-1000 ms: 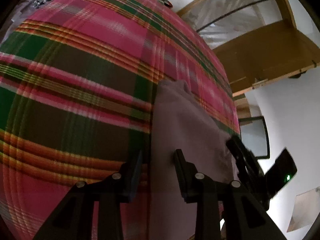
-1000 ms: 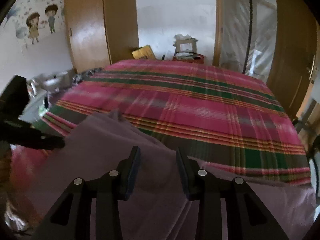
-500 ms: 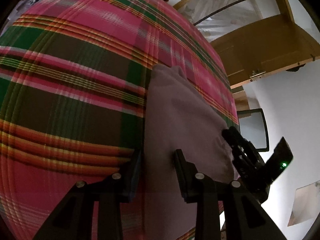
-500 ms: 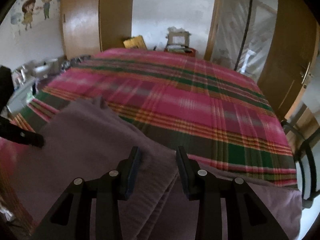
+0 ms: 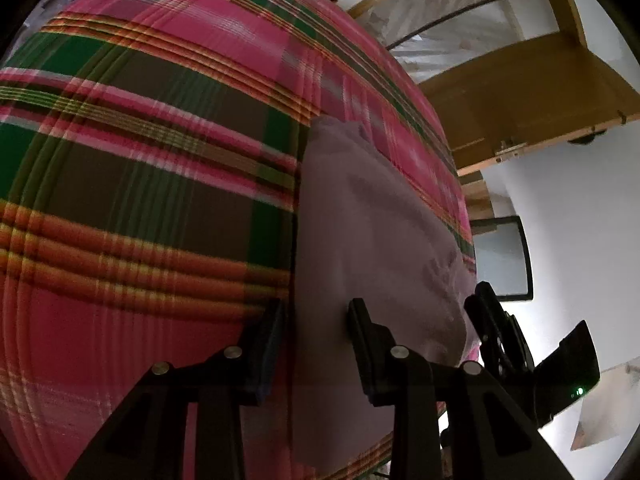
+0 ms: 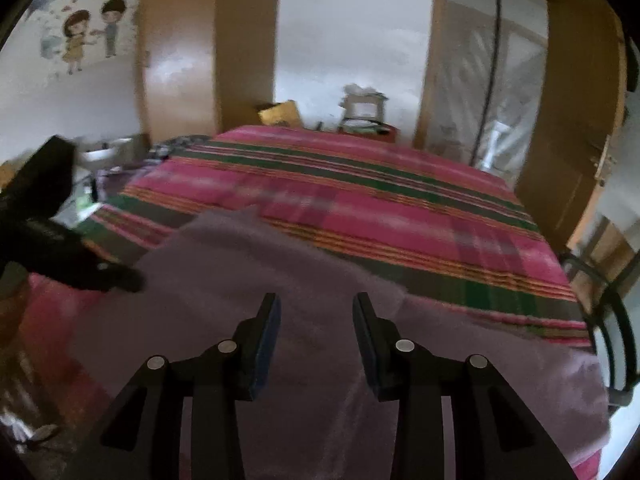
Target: Fold clothes
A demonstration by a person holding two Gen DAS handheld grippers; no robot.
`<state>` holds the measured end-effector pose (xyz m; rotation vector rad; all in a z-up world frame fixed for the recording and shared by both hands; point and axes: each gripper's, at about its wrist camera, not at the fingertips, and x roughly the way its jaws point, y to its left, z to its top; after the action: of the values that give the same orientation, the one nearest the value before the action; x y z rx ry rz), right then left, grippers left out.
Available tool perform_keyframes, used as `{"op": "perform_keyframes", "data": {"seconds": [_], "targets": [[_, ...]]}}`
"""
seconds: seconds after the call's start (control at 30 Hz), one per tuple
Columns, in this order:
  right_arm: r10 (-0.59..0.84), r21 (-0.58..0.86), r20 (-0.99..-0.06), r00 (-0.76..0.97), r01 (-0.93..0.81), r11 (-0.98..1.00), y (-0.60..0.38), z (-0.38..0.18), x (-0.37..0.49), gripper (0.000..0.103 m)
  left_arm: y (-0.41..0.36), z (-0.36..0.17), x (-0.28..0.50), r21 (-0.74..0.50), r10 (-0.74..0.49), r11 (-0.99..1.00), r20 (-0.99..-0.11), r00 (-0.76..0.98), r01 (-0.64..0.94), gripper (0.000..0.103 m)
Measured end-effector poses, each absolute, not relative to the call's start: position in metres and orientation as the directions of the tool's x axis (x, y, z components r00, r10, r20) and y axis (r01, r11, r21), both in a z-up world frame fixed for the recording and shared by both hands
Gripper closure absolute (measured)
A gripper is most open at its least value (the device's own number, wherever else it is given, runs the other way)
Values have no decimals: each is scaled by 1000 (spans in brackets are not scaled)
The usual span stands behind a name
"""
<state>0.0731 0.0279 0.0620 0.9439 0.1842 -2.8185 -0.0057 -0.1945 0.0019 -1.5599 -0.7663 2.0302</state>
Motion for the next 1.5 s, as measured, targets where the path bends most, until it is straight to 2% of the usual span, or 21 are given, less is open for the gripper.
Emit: {"op": "perform_keyframes", "data": {"seconds": [0.23, 0.3, 0.33, 0.43, 0.63, 0.77, 0.83, 1.07, 1.4, 1.5], "targets": [[-197, -15, -624, -756, 264, -964, 1, 47, 91, 64, -199, -2, 4, -710, 697, -704, -680, -225, -36, 69], [-226, 6, -627, -746, 285, -959, -4, 44, 95, 58, -200, -3, 7, -719, 708, -694, -672, -219, -38, 69], [-234, 11, -626, -744, 292, -956, -6, 42, 98, 48, -201, -4, 8, -724, 713, -689, -667, -216, -39, 69], [-278, 19, -604, -747, 335, -942, -18, 41, 109, 46, -202, -5, 11, -735, 725, -677, -656, -209, -38, 69], [-334, -41, -595, -731, 443, -896, -50, 39, 127, 44, -200, -4, 10, -760, 749, -649, -630, -204, -34, 69], [-335, -104, -583, -740, 477, -873, -71, 35, 131, 35, -199, 6, 6, -780, 772, -623, -602, -204, -55, 69], [-337, -133, -576, -745, 492, -861, -80, 34, 134, 33, -198, 11, 4, -785, 779, -616, -594, -201, -69, 69], [-289, -248, -567, -772, 494, -833, -102, 23, 136, 32, -188, 19, -4, -792, 789, -606, -586, -186, -76, 69], [-127, -422, -528, -840, 389, -819, -132, 11, 120, 32, -185, 20, -5, -793, 793, -604, -587, -166, -78, 69], [-104, -412, -533, -840, 365, -835, -133, 12, 112, 32, -184, 21, -3, -793, 793, -604, -586, -165, -84, 69]]}}
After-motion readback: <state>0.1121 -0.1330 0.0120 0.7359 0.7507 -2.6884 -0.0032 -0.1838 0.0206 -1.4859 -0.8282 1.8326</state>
